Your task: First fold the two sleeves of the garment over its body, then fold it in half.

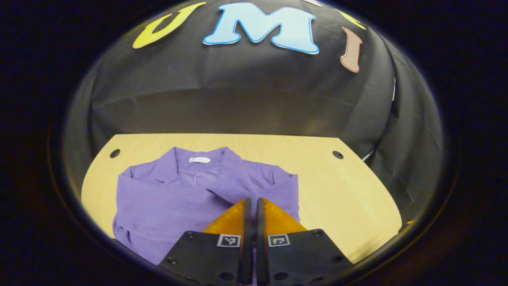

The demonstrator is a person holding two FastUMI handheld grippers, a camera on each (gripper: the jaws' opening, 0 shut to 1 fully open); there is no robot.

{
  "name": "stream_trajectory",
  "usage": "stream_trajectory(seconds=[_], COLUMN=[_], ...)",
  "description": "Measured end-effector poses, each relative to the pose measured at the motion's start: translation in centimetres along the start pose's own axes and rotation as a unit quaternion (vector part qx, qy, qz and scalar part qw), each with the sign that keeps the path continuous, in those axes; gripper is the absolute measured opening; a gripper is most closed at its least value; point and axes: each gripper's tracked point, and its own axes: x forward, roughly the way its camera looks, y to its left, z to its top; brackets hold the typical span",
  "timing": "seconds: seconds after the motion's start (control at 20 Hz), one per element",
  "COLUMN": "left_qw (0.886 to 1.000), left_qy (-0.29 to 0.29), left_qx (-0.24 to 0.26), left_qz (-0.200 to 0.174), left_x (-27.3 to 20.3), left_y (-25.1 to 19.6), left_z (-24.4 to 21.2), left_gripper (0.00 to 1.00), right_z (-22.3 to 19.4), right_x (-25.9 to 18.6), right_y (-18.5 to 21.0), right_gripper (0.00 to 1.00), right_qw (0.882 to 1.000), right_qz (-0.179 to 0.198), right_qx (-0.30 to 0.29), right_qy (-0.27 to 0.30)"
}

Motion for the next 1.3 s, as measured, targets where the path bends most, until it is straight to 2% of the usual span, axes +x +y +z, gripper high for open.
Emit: stream_trajectory(seconds=[0.05,0.15,0.2,0.35,0.4,0.45,0.5,0.6,0.7,0.75,0.95,1.0,1.15,1.2,1.3], left_qw=[1.000,1.000,1.000,0.999,0.999,0.999,0.999,0.998,0.998,0.998,0.999,0.999,0.999,1.000,1.000], left_qy=[0.000,-0.008,-0.012,-0.025,-0.028,-0.032,-0.035,-0.042,-0.046,-0.045,-0.035,-0.033,-0.026,-0.023,-0.024], left_qx=[0.002,0.009,0.011,0.020,0.023,0.026,0.027,0.024,0.023,0.024,0.026,0.026,0.018,0.015,0.005], left_qz=[-0.007,-0.015,-0.025,-0.037,-0.039,-0.036,-0.032,-0.031,-0.028,-0.026,-0.021,-0.018,-0.017,-0.015,-0.015], left_x=[-0.1,-0.6,-0.9,-2.5,-3.2,-3.9,-4.8,-6.8,-9.1,-10.4,-15.3,-16.4,-19.8,-20.8,-22.9], left_y=[-0.3,-0.6,-1.0,-1.2,-1.0,-0.5,0.1,1.1,2.4,3.1,5.9,6.7,8.7,9.6,11.2], left_z=[-0.2,0.0,0.1,0.3,0.4,0.3,0.3,0.0,-0.8,-1.5,-5.0,-5.9,-8.7,-9.6,-11.2], left_gripper=[0.13,0.11,0.30,0.59,0.70,0.75,0.88,0.92,0.91,0.96,0.96,0.91,1.00,0.96,0.96], right_z=[0.1,-0.1,-0.7,-2.5,-2.7,-2.8,-3.0,-3.9,-5.4,-6.2,-9.5,-10.2,-12.3,-12.8,-13.6], right_x=[-0.2,-0.3,-0.4,-2.8,-3.0,-3.2,-3.1,-3.3,-3.6,-3.8,-4.2,-4.3,-4.6,-4.7,-4.9], right_y=[-0.1,0.0,0.2,0.6,0.9,1.3,1.9,2.8,3.6,3.9,4.5,4.7,4.7,4.7,5.2], right_gripper=[0.96,0.96,0.96,0.96,0.93,0.93,0.96,0.96,0.96,0.96,0.96,0.96,0.96,0.96,0.96], right_qw=[1.000,1.000,1.000,1.000,1.000,1.000,1.000,1.000,1.000,0.999,0.997,0.997,0.995,0.995,0.994], right_qz=[-0.005,-0.010,-0.011,-0.013,-0.012,-0.009,-0.007,-0.006,-0.004,-0.003,-0.008,-0.008,-0.014,-0.016,-0.017], right_qx=[0.001,0.004,0.003,-0.005,-0.006,-0.003,0.002,0.006,0.005,0.002,0.014,0.018,0.003,-0.001,-0.005], right_qy=[0.000,0.004,0.005,0.008,0.008,0.009,0.010,0.017,0.031,0.036,0.071,0.078,0.098,0.103,0.111])
